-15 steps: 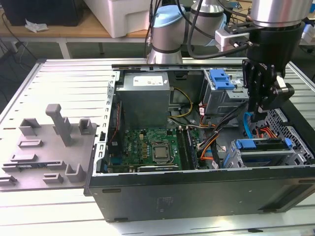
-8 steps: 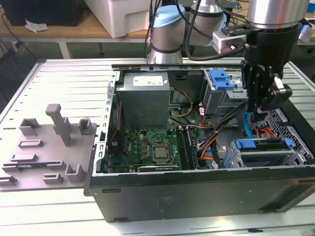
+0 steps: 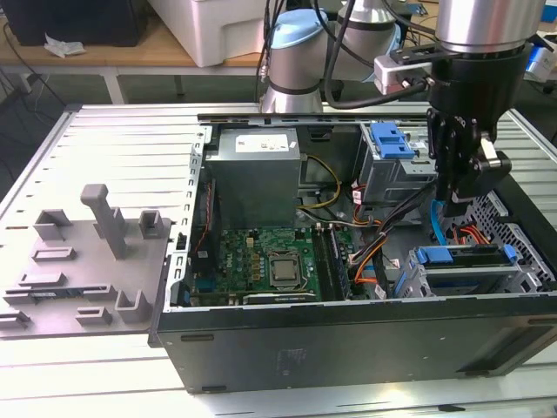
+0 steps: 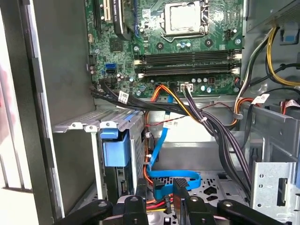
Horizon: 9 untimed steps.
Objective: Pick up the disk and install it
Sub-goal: 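Insert the second disk wire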
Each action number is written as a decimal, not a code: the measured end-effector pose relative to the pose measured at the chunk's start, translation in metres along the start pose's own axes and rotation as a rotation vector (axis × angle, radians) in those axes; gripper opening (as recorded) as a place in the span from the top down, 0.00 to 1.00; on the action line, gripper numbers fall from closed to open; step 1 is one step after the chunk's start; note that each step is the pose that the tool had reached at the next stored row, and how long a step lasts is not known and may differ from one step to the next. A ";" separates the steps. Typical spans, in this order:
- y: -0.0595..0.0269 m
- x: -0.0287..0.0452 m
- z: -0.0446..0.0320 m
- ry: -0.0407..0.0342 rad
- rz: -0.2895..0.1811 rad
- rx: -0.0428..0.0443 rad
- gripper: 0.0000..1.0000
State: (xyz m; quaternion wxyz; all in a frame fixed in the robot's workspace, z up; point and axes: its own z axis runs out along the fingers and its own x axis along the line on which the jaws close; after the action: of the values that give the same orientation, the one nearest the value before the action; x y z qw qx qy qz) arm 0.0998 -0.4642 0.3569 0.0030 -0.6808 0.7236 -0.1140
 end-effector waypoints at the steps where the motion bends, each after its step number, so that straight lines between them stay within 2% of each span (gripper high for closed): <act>1: 0.0000 0.0000 0.0001 0.0007 0.004 -0.0003 0.64; 9: 0.0033 -0.0001 0.0013 0.0011 0.006 0.0012 0.64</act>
State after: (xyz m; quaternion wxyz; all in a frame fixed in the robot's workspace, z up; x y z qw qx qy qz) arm 0.0968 -0.4641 0.3550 0.0034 -0.6787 0.7254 -0.1148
